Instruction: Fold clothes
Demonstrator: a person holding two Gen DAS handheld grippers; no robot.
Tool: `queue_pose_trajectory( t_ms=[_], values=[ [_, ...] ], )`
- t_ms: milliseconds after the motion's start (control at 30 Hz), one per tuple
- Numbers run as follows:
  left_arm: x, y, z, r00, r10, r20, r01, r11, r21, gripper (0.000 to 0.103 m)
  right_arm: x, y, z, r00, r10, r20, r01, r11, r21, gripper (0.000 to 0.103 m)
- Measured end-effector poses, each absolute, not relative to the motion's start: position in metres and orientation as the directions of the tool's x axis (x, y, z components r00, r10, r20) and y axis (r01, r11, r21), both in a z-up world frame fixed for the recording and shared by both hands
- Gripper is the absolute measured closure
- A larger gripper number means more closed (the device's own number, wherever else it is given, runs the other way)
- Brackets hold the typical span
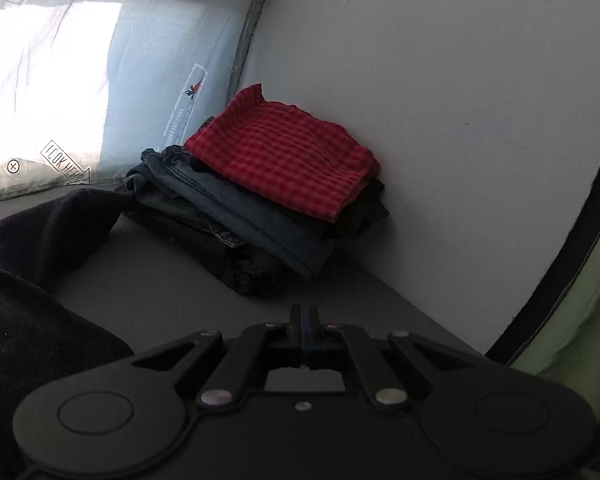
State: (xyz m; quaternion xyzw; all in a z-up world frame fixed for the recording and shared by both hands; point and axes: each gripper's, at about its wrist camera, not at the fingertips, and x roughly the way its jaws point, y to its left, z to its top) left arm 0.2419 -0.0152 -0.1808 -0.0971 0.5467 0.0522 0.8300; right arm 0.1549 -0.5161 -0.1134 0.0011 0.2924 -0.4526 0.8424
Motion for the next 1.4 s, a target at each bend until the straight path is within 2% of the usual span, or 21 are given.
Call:
queue_pose_trajectory(
  t_ms=[67, 200, 367, 433, 667, 867, 967, 1067, 1100, 1167, 1200, 1233, 1267, 1300, 1333, 1367, 1400],
  values=[
    [0.251, -0.024, -0.181, 0.405, -0.021, -0.914, -0.162, 0.982, -0.095, 0.0, 0.151, -0.535, -0.113, 0.467, -0.713, -0.523, 0.749, 0.633, -0.195, 0.1],
    [0.274, -0.032, -0.178, 0.432, -0.005, -0.902, -0.139, 0.988, -0.072, 0.0, 0.181, -0.542, -0.126, 0.583, -0.564, -0.584, 0.706, 0.707, 0.022, 0.086],
    [0.308, -0.036, -0.171, 0.439, -0.019, -0.898, -0.178, 0.978, -0.107, 0.0, 0.252, -0.517, -0.166, 0.662, -0.384, -0.644, 0.605, 0.781, 0.156, 0.083],
    [0.322, -0.04, -0.17, 0.435, -0.037, -0.9, -0.182, 0.975, -0.128, 0.0, 0.279, -0.507, -0.172, 0.699, -0.296, -0.651, 0.537, 0.818, 0.205, 0.07],
    [0.397, -0.071, -0.169, 0.446, -0.186, -0.876, -0.097, 0.963, -0.253, 0.003, 0.344, -0.491, -0.191, 0.707, -0.227, -0.67, 0.473, 0.856, 0.209, 0.057],
    [0.479, -0.125, -0.179, 0.461, -0.288, -0.839, 0.087, 0.956, -0.28, 0.024, 0.378, -0.5, -0.205, 0.693, -0.228, -0.684, 0.485, 0.849, 0.208, 0.048],
    [0.51, -0.159, -0.19, 0.453, -0.326, -0.83, 0.205, 0.944, -0.258, 0.024, 0.394, -0.509, -0.215, 0.684, -0.222, -0.695, 0.493, 0.843, 0.217, 0.046],
    [0.532, -0.186, -0.203, 0.45, -0.374, -0.811, 0.288, 0.92, -0.265, 0.018, 0.407, -0.514, -0.223, 0.68, -0.191, -0.708, 0.489, 0.837, 0.244, 0.041],
    [0.538, -0.195, -0.208, 0.441, -0.375, -0.816, 0.306, 0.917, -0.256, 0.017, 0.411, -0.515, -0.226, 0.673, -0.188, -0.715, 0.49, 0.838, 0.241, 0.036],
    [0.545, -0.209, -0.219, 0.417, -0.386, -0.823, 0.354, 0.903, -0.245, 0.017, 0.419, -0.517, -0.231, 0.658, -0.182, -0.731, 0.491, 0.839, 0.233, 0.035],
    [0.546, -0.215, -0.222, 0.408, -0.393, -0.824, 0.373, 0.896, -0.242, 0.019, 0.423, -0.518, -0.233, 0.651, -0.18, -0.738, 0.492, 0.84, 0.229, 0.035],
    [0.546, -0.22, -0.226, 0.405, -0.395, -0.824, 0.386, 0.891, -0.238, 0.023, 0.426, -0.519, -0.234, 0.645, -0.177, -0.744, 0.493, 0.84, 0.228, 0.039],
    [0.544, -0.224, -0.228, 0.405, -0.398, -0.823, 0.395, 0.888, -0.235, 0.041, 0.426, -0.518, -0.234, 0.647, -0.176, -0.742, 0.488, 0.843, 0.225, 0.047],
    [0.542, -0.227, -0.23, 0.408, -0.399, -0.821, 0.404, 0.885, -0.229, 0.056, 0.427, -0.518, -0.233, 0.649, -0.176, -0.74, 0.483, 0.847, 0.222, 0.064],
    [0.538, -0.229, -0.229, 0.429, -0.391, -0.814, 0.412, 0.887, -0.209, 0.068, 0.428, -0.515, -0.231, 0.649, -0.188, -0.737, 0.476, 0.856, 0.202, 0.077],
    [0.535, -0.23, -0.228, 0.434, -0.395, -0.81, 0.421, 0.884, -0.205, 0.09, 0.428, -0.51, -0.227, 0.648, -0.203, -0.734, 0.467, 0.867, 0.173, 0.08],
    [0.532, -0.227, -0.227, 0.446, -0.4, -0.8, 0.42, 0.883, -0.207, 0.095, 0.428, -0.505, -0.224, 0.649, -0.216, -0.729, 0.457, 0.877, 0.147, 0.084]
  ],
)
